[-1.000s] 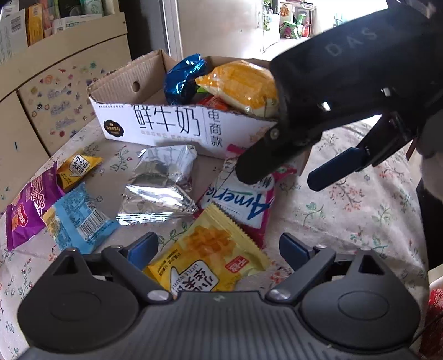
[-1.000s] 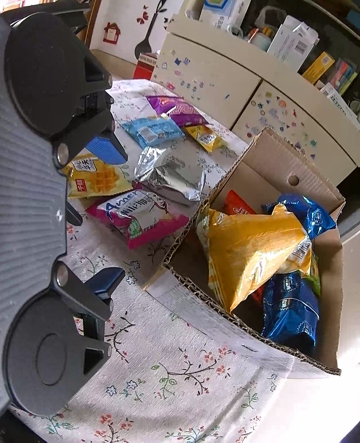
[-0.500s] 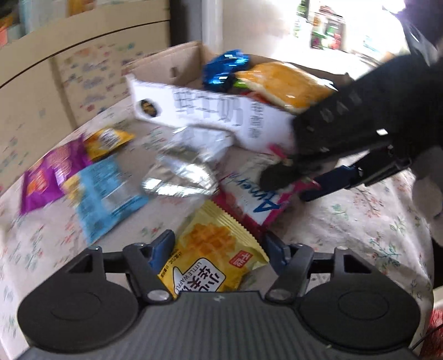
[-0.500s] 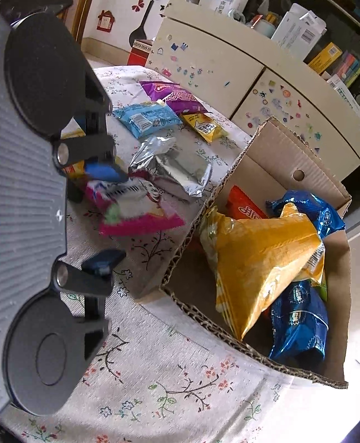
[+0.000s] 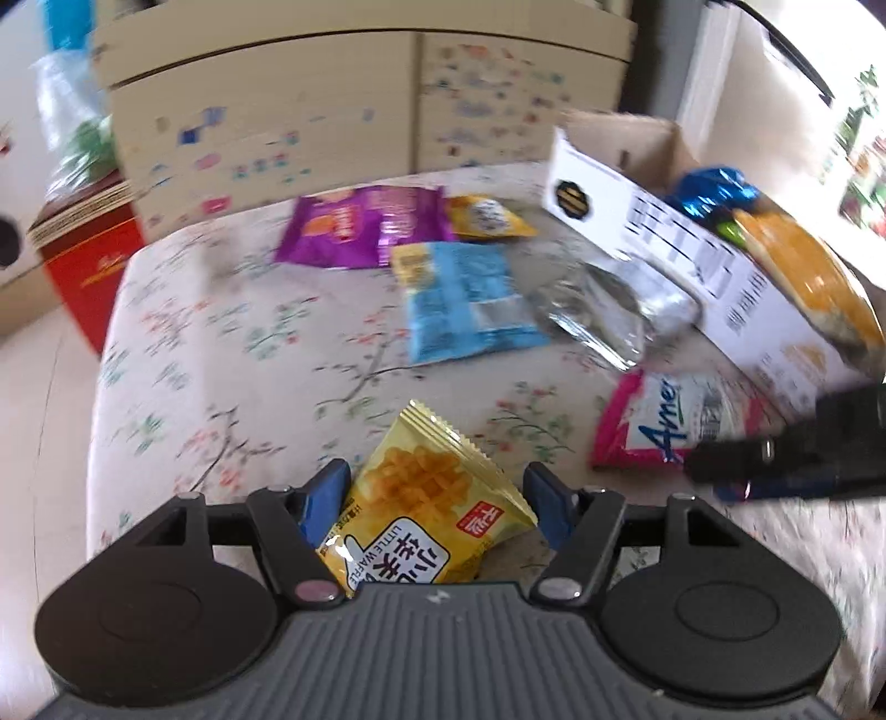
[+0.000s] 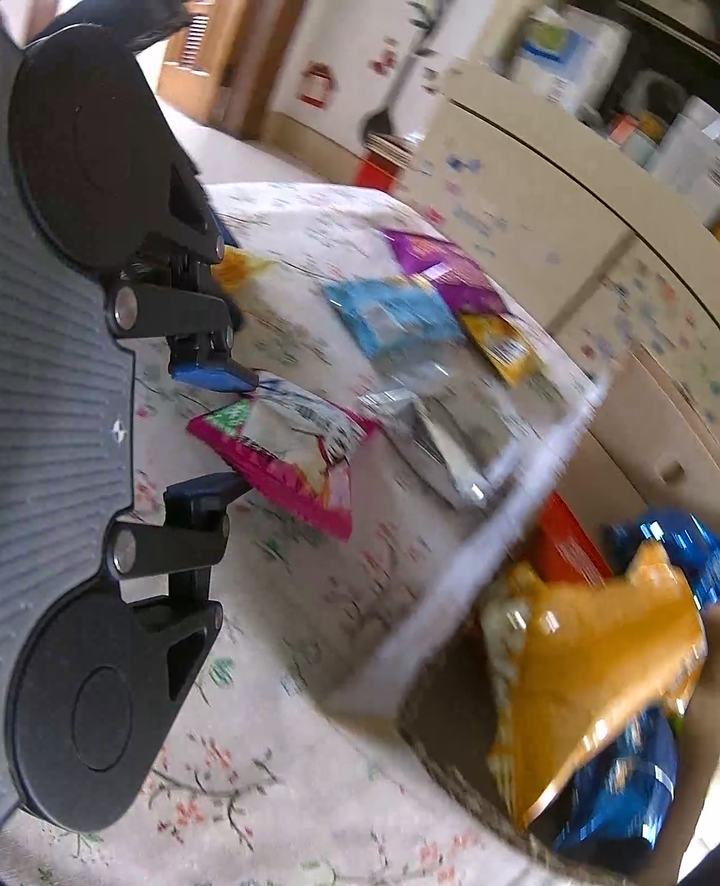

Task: Organize snacks
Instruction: 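Close the left tool on the yellow waffle pack while the right tool grasps the pink pack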

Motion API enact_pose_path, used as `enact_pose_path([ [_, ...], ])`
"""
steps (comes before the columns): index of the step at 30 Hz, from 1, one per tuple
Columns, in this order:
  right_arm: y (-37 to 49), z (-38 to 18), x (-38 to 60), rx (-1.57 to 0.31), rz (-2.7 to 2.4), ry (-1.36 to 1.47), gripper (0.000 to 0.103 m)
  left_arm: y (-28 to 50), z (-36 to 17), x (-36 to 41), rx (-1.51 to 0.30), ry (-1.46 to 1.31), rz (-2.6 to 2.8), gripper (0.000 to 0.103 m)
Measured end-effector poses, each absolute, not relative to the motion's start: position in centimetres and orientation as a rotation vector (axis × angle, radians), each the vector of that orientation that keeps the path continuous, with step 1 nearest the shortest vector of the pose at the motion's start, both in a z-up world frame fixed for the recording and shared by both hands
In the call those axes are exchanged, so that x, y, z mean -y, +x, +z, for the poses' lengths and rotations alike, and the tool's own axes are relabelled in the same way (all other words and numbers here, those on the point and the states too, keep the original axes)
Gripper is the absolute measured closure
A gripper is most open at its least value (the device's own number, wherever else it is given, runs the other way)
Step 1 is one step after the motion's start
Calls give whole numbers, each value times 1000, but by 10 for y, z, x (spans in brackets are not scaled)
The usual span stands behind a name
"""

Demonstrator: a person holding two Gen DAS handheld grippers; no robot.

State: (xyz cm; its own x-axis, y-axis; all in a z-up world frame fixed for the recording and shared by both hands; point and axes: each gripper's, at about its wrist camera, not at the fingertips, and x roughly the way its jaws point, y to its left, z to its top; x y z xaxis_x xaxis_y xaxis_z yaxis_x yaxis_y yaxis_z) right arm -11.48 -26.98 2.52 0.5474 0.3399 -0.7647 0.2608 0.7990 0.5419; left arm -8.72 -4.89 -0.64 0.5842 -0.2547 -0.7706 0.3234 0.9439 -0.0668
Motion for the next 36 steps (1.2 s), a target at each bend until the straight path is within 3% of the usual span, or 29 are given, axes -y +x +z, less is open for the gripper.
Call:
enact_pose_path([
  [2,-115,25,268,-1015,43,652,58,-89,-7,46,-881,80,-310,32],
  [8,-116,25,269,-981,-3,663,38,-92,-12,51,-881,116,-329,9],
  [12,-113,26,270,-949,-38,640,34,-90,-16,52,-873,123,-327,2],
  [16,-108,26,266,-927,-54,606,33,-89,-17,51,-866,135,-339,2],
  [19,-105,26,260,-917,-57,543,37,-89,-16,50,-860,132,-342,11],
  [20,-104,25,258,-918,-57,523,46,-90,-14,50,-854,129,-342,19],
  [21,-104,25,256,-913,-57,507,48,-90,-12,50,-849,127,-339,30],
  [24,-104,27,257,-914,-45,507,56,-89,-8,48,-845,115,-333,47],
  [29,-109,38,260,-889,-28,508,62,-87,-5,43,-863,70,-308,53],
  [36,-116,56,254,-854,20,482,70,-88,2,37,-859,9,-306,55],
])
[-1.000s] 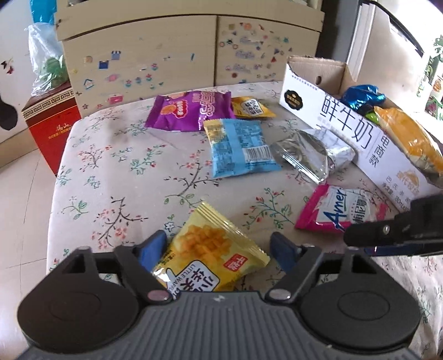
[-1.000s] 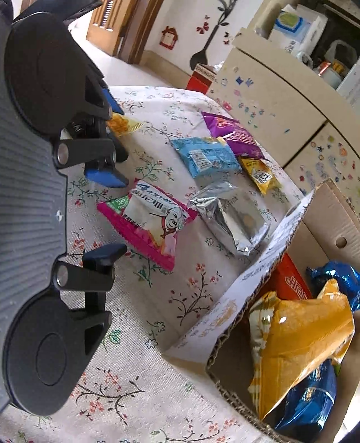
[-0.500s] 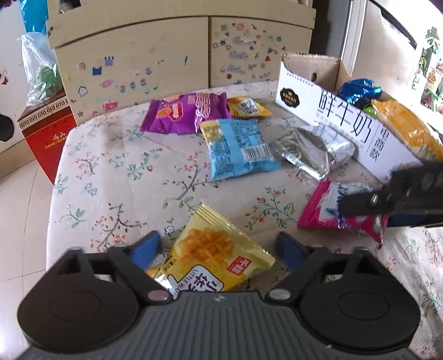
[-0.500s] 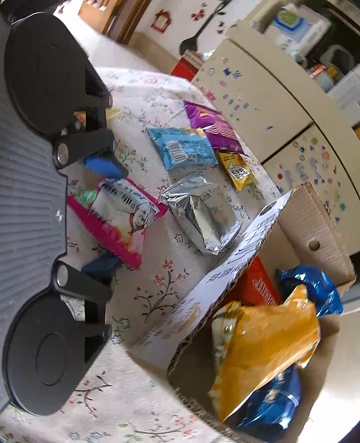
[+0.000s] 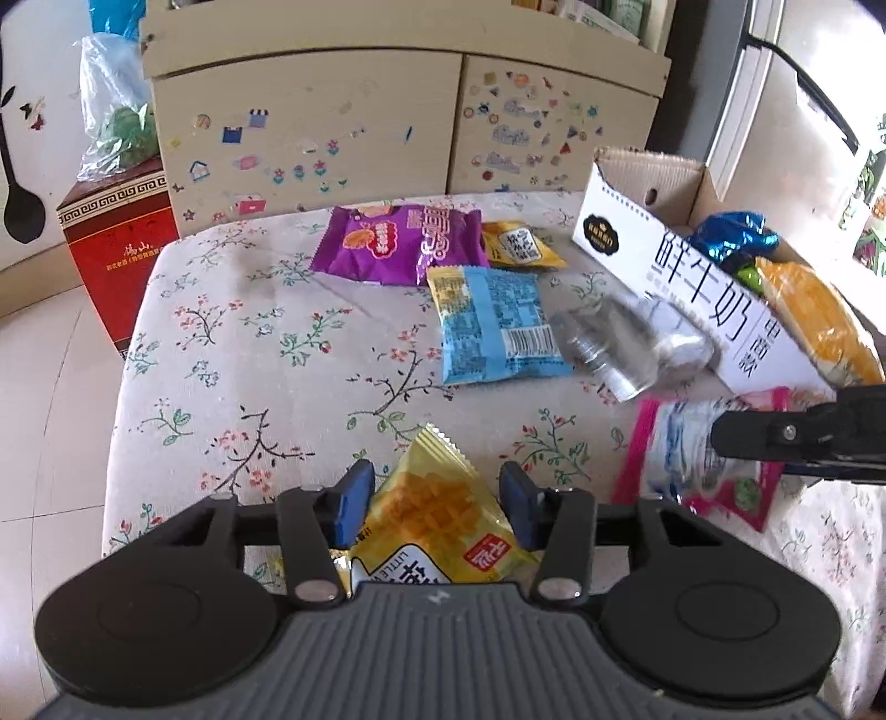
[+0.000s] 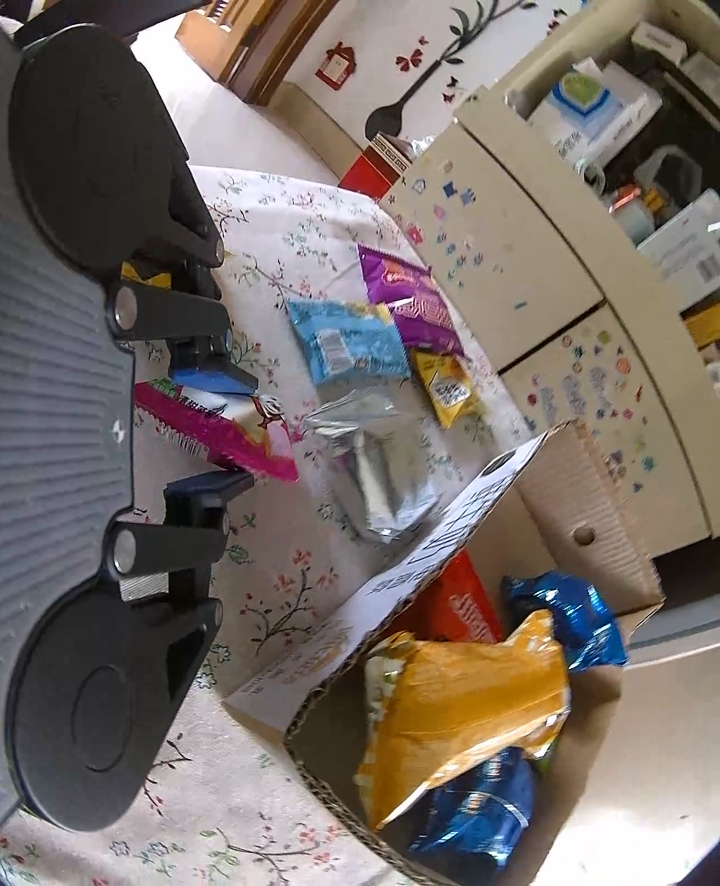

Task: Organize snacks
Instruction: 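Close the left tool on the yellow waffle pack while the right tool grasps the pink pack, then lift the pink pack toward the box with the right tool while the left tool holds the waffle pack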

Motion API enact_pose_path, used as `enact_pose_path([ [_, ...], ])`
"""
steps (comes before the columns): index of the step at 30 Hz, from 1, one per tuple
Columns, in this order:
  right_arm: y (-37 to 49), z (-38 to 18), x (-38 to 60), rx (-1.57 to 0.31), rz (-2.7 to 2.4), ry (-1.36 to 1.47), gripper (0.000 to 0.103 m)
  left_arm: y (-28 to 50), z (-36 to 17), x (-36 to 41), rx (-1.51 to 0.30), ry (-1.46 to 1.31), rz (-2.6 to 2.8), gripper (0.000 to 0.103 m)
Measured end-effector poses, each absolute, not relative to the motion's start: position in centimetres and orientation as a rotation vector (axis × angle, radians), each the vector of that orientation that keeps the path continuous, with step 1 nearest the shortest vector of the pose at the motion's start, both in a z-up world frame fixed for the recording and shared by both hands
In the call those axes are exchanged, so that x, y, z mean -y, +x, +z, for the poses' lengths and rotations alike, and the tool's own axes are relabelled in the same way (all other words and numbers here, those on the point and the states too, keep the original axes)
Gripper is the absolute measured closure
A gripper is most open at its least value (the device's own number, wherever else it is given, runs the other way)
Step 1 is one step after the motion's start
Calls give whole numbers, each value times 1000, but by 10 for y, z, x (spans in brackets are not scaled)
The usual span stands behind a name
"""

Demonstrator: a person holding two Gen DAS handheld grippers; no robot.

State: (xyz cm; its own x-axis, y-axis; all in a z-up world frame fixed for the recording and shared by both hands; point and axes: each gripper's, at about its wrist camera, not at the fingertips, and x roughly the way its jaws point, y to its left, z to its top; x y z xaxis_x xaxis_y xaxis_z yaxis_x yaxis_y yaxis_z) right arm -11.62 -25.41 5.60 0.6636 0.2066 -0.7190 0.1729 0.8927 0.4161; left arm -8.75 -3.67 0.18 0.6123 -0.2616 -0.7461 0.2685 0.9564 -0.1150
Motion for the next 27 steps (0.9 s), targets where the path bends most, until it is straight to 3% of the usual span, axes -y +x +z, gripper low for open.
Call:
enact_pose_path([
  [12,-115,45,268,-895,7,585,72,-99,7,34,-848,-35,-297,55],
  [17,-111,31,270,-944,10,669,52,-101,5,35,-856,-32,-297,55],
  [21,-108,27,263,-952,5,636,51,-101,2,34,-866,-26,-291,55],
  [27,-110,34,251,-928,38,547,67,-102,3,35,-858,-24,-280,55],
])
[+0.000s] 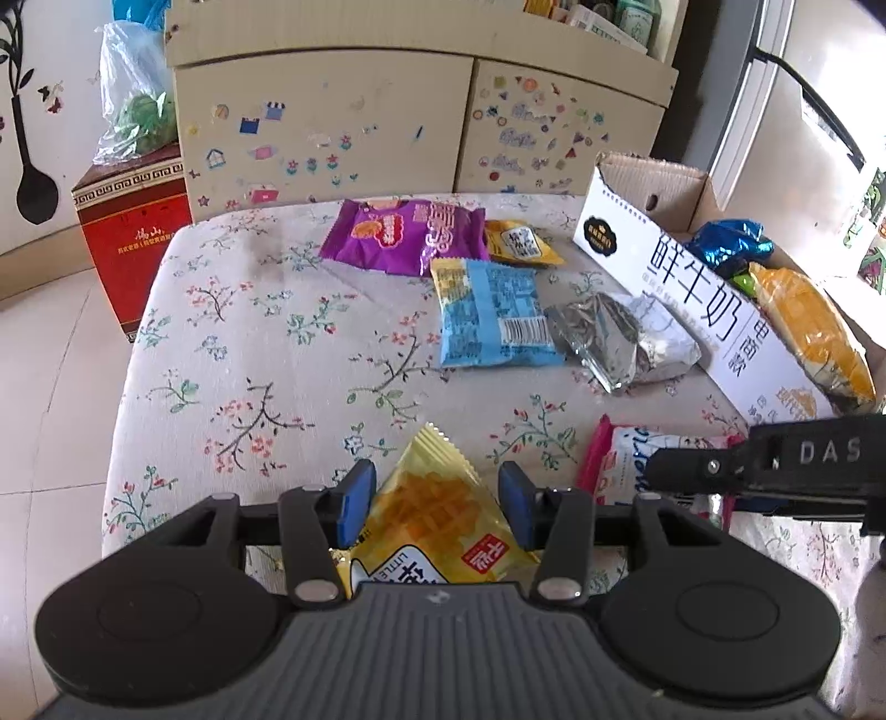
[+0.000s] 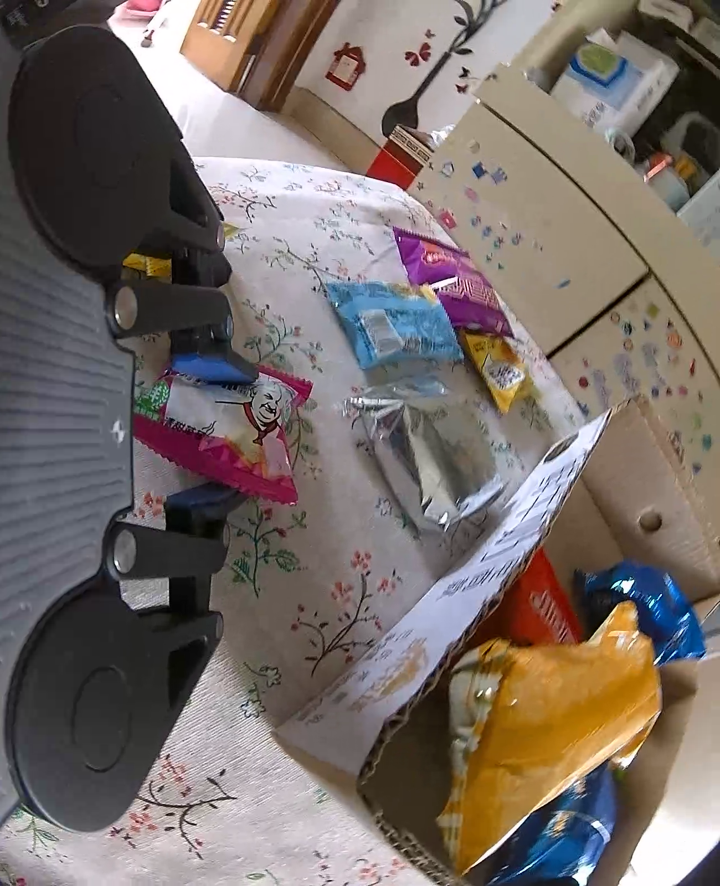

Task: Organize snacks
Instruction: 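Lift the pink pack toward the box with the right tool while the left tool holds the waffle pack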

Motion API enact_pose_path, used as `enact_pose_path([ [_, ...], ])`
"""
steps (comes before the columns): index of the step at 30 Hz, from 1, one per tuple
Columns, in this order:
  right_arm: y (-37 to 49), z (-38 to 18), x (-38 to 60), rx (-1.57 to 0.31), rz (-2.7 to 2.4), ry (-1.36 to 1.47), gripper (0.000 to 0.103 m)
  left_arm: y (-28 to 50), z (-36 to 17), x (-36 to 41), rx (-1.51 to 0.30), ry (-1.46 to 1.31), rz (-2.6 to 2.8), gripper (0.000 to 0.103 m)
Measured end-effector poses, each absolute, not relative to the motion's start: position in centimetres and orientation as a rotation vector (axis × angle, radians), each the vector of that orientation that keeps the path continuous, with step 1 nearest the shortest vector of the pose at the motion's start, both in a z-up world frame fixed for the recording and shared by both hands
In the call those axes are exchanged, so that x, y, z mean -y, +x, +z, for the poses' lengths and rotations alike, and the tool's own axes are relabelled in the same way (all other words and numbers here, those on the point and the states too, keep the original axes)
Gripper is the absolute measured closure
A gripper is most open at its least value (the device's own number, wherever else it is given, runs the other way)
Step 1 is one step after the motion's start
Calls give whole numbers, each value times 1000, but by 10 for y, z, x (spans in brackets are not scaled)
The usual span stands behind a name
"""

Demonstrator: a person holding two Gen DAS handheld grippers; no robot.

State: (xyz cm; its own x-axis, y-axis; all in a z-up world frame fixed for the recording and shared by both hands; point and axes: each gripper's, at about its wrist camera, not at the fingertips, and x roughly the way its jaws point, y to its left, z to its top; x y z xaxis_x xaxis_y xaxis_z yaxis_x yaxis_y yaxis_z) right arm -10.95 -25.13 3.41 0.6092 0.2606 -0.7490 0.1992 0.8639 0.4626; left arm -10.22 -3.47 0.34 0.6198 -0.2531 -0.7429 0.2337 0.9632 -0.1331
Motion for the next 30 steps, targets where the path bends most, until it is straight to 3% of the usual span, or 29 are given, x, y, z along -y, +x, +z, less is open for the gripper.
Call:
enact_pose_path([
  [2,-111,44,250,-894,45,514,74,-102,8,34,-837,-27,-274,55],
  [7,-115,57,250,-852,55,479,80,-101,21,35,-796,-22,-269,55],
  [24,-117,139,247,-668,162,196,81,-96,74,46,-690,-42,-315,60],
  [30,-109,143,265,-662,144,218,81,-89,71,48,-707,-27,-332,62],
])
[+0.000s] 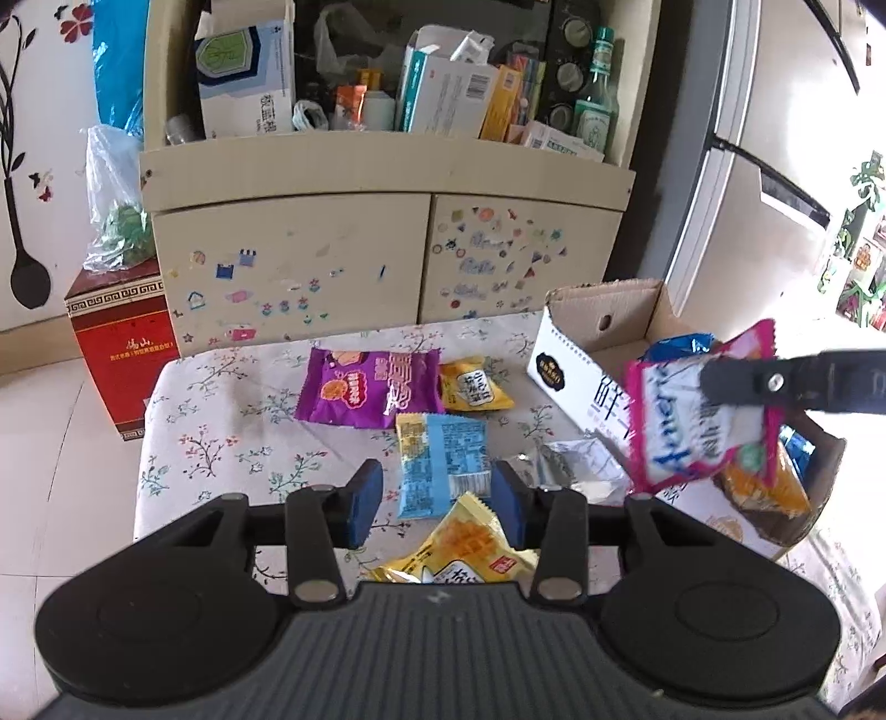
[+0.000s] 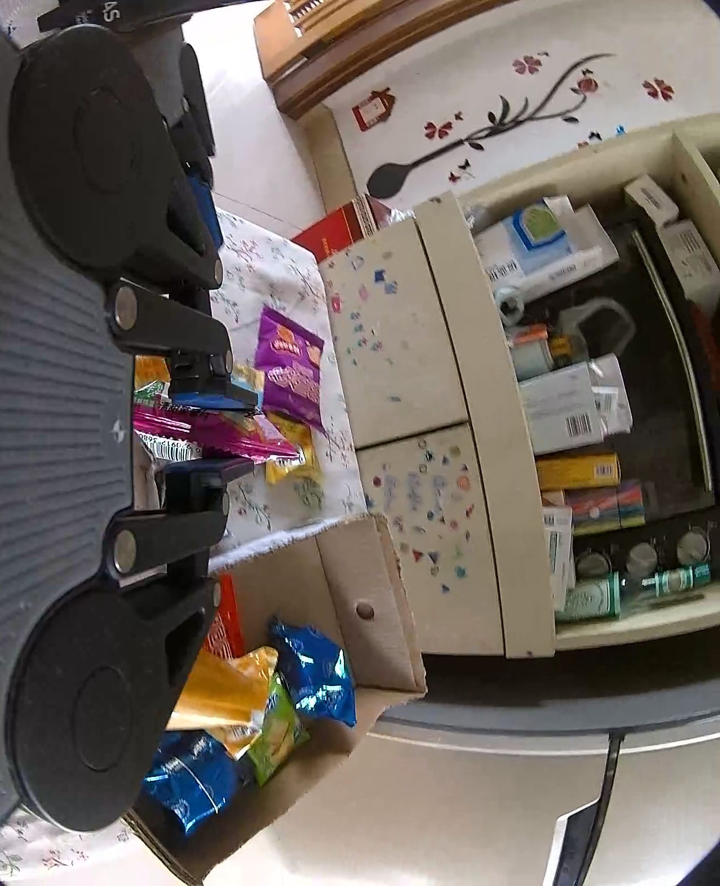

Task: Organize snacks
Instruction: 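Lift the pink pack toward the box with the right tool while the left tool holds the waffle pack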

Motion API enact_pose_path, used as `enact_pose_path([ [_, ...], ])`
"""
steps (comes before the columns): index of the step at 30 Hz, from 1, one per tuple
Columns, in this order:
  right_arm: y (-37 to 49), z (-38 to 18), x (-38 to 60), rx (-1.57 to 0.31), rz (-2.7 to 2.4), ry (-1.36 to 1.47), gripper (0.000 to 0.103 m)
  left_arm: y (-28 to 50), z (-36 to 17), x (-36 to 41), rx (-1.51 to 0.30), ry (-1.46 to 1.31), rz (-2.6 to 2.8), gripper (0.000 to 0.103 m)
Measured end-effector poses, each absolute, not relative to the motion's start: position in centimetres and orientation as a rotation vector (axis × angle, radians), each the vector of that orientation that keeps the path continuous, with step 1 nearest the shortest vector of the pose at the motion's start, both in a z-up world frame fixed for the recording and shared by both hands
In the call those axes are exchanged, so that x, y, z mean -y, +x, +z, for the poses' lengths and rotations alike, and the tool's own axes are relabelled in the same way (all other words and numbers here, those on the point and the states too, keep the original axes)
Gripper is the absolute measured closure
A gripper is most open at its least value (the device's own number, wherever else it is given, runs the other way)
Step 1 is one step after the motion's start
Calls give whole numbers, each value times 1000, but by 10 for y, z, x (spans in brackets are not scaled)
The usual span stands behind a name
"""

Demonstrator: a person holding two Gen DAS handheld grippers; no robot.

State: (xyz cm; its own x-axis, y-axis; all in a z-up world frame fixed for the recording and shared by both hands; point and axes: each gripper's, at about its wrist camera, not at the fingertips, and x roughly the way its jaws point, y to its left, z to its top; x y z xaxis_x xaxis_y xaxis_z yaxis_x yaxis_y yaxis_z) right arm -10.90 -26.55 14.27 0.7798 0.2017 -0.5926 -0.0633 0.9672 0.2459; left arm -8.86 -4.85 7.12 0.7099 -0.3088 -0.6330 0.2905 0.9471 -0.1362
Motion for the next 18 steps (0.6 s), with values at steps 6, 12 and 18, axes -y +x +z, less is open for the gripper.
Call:
enact_pose_path([
  [6,-102,133,277,-725,168,310,81,-79,40,59,-796,68,-466,42],
  [12,-93,135,289,-726,164,361,81,-63,12,71,-852,175,-528,42],
  [18,-82,136,301,-721,147,400,81,-59,-4,88,-897,276,-604,44],
])
